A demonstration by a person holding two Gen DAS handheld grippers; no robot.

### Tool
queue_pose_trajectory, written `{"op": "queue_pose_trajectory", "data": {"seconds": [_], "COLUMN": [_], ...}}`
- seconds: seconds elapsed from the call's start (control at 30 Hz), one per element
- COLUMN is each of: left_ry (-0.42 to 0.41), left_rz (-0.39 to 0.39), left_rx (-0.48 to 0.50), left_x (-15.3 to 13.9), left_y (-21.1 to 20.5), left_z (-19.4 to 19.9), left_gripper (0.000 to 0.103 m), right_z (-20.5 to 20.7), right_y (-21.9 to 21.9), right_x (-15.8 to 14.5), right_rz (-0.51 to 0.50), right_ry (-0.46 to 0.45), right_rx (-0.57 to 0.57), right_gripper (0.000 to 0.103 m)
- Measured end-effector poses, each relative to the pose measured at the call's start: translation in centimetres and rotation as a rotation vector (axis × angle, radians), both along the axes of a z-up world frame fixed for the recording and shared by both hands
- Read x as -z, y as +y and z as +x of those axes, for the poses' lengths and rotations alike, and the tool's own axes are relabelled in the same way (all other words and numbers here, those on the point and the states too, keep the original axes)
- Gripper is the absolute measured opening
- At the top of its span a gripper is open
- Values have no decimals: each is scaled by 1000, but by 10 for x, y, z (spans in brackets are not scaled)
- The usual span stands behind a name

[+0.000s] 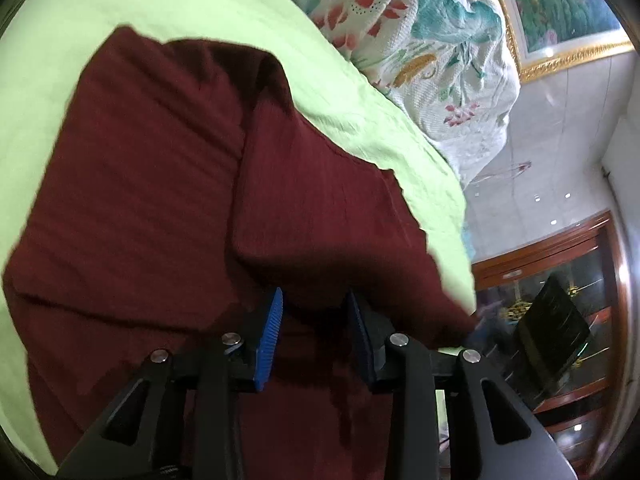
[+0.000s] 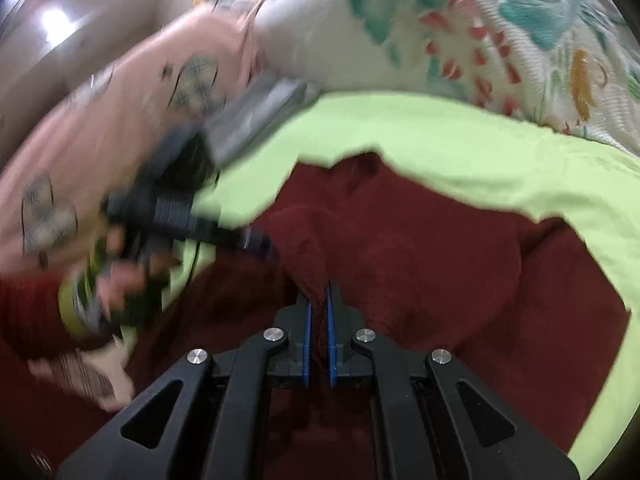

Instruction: Fold large clothes

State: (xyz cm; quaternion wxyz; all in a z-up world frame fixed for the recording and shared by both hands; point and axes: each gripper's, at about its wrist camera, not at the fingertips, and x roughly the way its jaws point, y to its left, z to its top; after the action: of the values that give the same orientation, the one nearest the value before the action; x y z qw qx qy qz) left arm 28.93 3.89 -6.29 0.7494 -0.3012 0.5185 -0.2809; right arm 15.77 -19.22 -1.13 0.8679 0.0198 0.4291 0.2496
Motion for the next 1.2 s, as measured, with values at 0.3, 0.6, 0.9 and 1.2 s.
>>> {"op": "queue_pose_trajectory", "data": {"seconds": [0.3,0.6,0.9,1.2], "left_ry": [50,49,-105,-282], "left_rz": [-56,-18,30,1], "left_rx": [0,-2,42,-20], "left_x": [12,6,-21,-25], "left_y": [6,-7,-22,17], "left_z": [-28,-19,-10,-13], "left_gripper": [45,52,2,0], "right_z": [-49,-23,13,-14], "right_y": [-20,-72,-74,-129], "right_x": [20,26,32,19], "right_rz": [108,228,294,549], "right_ry": [111,184,189,-32], "right_rx": [120,523,582,659], "right_gripper": [47,47,3,3]}}
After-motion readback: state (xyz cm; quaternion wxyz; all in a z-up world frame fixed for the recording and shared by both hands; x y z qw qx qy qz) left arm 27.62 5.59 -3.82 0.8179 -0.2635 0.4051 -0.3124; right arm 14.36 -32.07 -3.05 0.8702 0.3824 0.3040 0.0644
